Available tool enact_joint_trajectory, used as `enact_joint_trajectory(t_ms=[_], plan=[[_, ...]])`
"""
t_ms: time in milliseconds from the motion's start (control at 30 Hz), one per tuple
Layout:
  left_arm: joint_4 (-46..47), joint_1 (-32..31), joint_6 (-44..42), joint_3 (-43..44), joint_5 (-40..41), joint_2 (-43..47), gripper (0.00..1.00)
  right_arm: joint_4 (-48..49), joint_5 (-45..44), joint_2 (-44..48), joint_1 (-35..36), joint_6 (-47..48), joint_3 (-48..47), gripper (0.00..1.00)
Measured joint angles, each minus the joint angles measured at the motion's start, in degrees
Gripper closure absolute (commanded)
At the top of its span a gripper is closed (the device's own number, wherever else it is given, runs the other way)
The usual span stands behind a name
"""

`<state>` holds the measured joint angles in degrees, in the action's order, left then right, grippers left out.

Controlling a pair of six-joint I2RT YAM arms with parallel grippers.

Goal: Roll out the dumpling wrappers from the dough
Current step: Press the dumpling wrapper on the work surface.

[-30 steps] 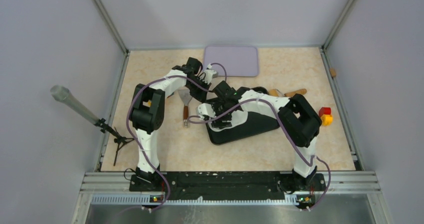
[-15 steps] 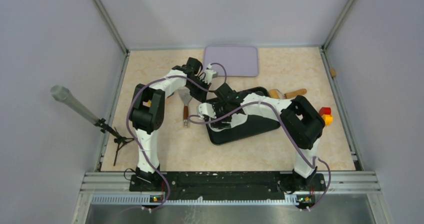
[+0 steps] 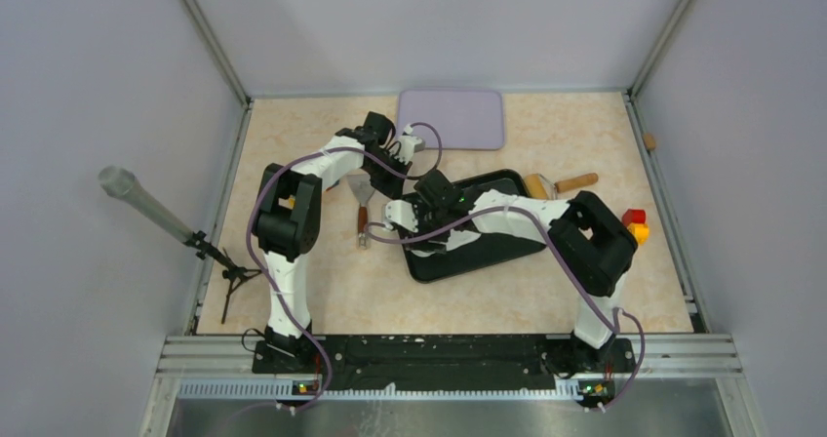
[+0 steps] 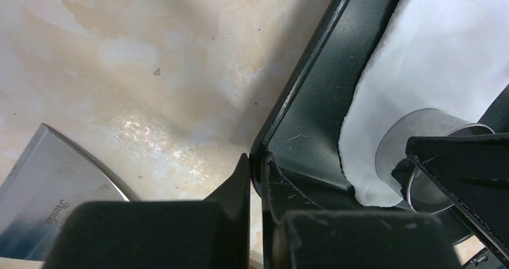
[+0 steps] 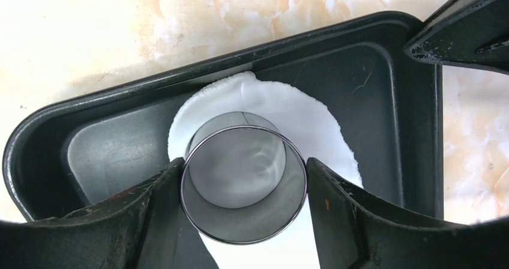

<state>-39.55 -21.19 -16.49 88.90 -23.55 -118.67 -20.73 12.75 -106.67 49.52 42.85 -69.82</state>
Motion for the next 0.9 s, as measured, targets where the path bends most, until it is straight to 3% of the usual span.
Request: enact_joint_trajectory(t_ms=[500,900], plan=[[0.0,0.0,0.1,0.0,0.1,0.0,1.0,1.0,-9.1,0.2,3.2,-6.5,0.4,0.46],[0.0,0.0,0.1,0.0,0.1,0.0,1.0,-0.4,-6.3,0.2,3.0,0.2,0.0,0.45]])
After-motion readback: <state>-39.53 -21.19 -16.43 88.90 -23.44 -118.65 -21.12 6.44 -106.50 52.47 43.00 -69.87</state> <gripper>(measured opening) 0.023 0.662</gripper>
